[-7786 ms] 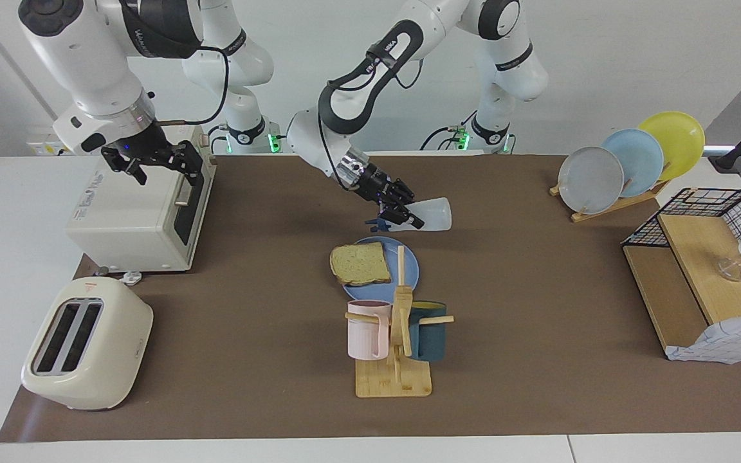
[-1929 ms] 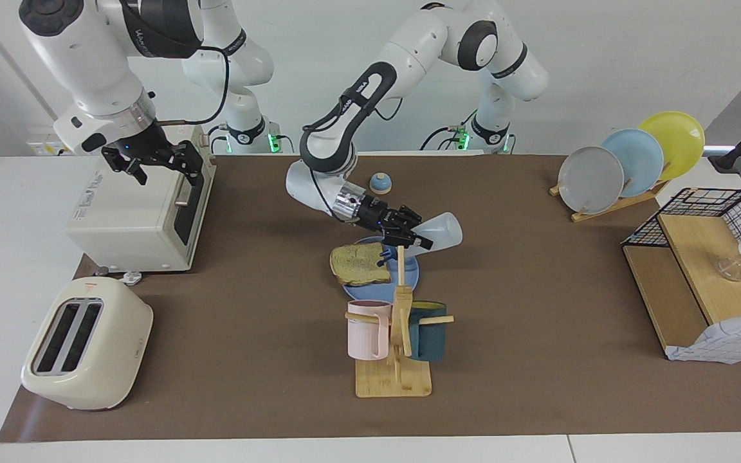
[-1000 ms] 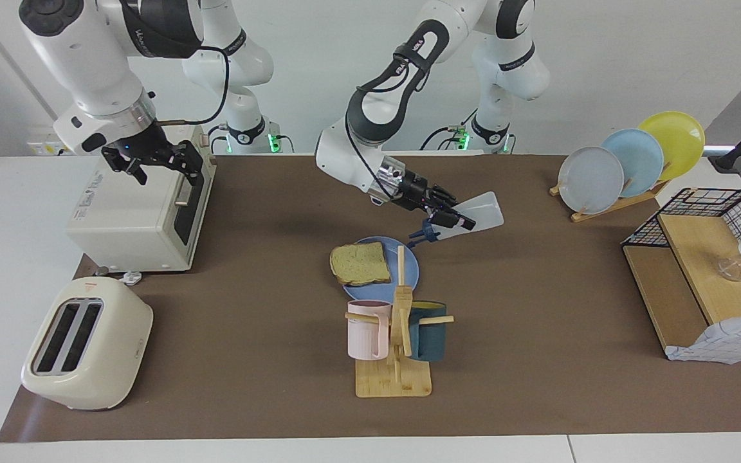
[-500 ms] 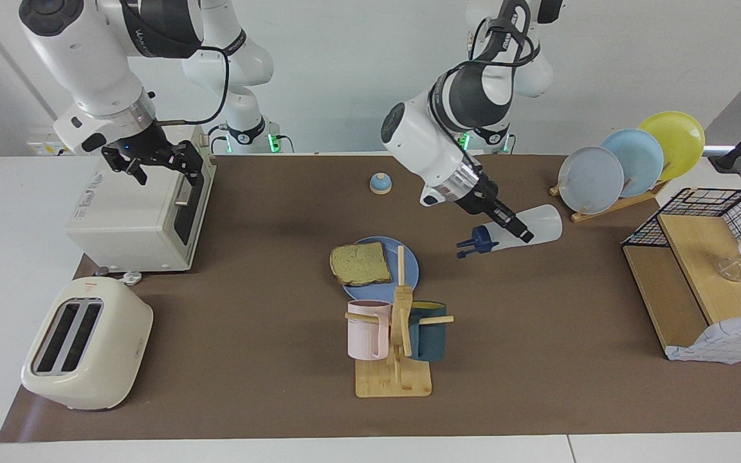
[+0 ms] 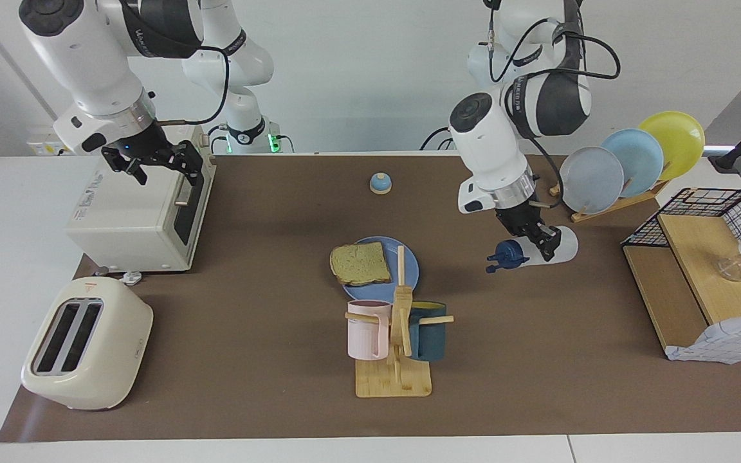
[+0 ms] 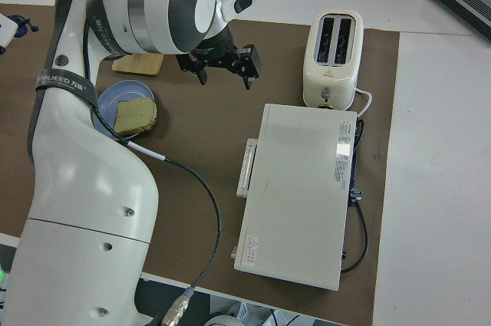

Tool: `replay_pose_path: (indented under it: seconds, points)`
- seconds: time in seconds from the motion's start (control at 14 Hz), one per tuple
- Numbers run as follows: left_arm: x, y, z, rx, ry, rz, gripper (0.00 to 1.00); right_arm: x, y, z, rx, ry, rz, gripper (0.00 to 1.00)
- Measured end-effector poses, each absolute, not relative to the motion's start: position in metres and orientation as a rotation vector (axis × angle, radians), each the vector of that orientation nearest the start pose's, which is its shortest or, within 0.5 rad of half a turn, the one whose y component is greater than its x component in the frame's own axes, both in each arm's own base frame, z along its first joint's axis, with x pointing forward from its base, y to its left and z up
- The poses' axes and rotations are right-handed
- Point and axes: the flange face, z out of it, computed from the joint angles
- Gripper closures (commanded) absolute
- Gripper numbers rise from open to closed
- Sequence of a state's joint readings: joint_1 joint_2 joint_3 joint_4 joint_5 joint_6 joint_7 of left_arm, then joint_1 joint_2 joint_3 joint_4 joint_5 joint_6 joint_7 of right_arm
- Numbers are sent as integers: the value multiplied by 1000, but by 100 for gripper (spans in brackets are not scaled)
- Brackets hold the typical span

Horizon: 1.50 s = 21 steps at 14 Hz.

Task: Put bread on plate and add seasoning
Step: 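Move the white bottle away from the plate with the left gripper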

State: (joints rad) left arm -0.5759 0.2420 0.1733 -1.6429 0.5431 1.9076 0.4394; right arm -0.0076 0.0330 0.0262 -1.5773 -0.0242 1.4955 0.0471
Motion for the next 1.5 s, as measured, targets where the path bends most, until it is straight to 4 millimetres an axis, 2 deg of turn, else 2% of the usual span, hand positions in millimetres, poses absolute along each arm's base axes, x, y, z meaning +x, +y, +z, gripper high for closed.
replay_pose_path:
  seconds: [0.29,0.64,0.71,1.0,1.29,1.5]
  points:
    - [621,-194,492,-2472,1195,-176,100,555,7,597,-3163,46,180,0]
    - [646,-131,488,-2717,1010,-407,100,555,7,597,-3163,46,180,0]
    - [648,-127,484,-2746,988,-450,100,555,7,597,-3163,46,180,0]
    - [647,-129,465,-2823,805,-668,100,555,7,597,-3163,46,180,0]
    - [629,-127,433,-2851,635,-915,100,555,7,597,-3163,46,181,0]
    - [617,-127,421,-2874,510,-1059,100,555,7,597,-3163,46,180,0]
